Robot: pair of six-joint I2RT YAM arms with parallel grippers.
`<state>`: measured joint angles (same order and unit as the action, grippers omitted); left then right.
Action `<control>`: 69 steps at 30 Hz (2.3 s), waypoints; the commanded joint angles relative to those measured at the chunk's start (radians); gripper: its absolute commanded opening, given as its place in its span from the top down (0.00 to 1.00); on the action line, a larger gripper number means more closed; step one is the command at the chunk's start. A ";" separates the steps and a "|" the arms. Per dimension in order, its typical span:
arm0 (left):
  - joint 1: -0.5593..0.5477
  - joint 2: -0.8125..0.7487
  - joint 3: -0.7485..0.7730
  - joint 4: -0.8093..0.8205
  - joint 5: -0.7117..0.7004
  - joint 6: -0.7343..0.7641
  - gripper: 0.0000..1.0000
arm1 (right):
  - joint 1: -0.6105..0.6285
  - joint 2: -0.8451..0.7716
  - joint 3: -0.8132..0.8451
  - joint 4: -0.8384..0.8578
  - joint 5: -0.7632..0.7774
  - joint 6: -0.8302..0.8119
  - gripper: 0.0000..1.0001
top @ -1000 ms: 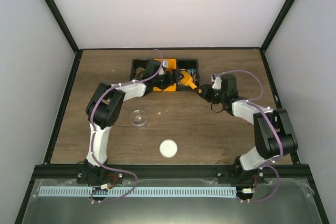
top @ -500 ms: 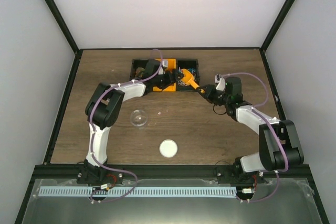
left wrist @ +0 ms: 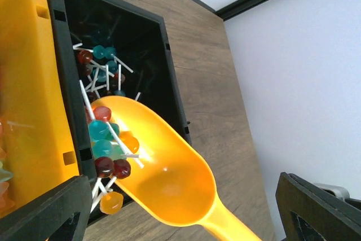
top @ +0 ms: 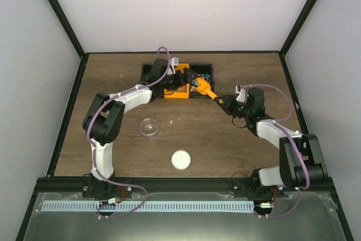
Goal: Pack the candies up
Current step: Scoop the fake candies from the storage box, then place the fake candies in the packing bottle.
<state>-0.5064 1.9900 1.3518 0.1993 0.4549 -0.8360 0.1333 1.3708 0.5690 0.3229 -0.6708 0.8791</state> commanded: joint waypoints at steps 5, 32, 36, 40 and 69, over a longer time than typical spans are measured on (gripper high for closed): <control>0.003 -0.016 -0.005 0.015 0.011 0.002 0.09 | -0.046 -0.072 -0.046 0.089 0.001 0.064 0.99; 0.068 -0.259 -0.107 -0.159 -0.135 0.055 0.09 | -0.066 -0.310 -0.121 -0.045 -0.220 0.006 0.99; 0.069 -0.336 -0.194 -0.175 -0.195 0.049 0.09 | -0.062 -0.406 -0.148 -0.135 -0.265 -0.019 0.99; 0.071 -0.423 -0.308 -0.178 -0.237 0.052 0.09 | -0.060 -0.467 -0.174 -0.173 -0.334 -0.010 0.99; 0.267 -0.662 -0.664 -0.065 -0.231 0.035 0.09 | 0.292 -0.574 -0.126 -0.324 -0.182 0.021 0.98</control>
<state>-0.2588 1.3491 0.7010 0.1177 0.2142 -0.8074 0.3443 0.7620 0.3874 -0.0307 -0.9119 0.8951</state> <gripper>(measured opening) 0.905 0.246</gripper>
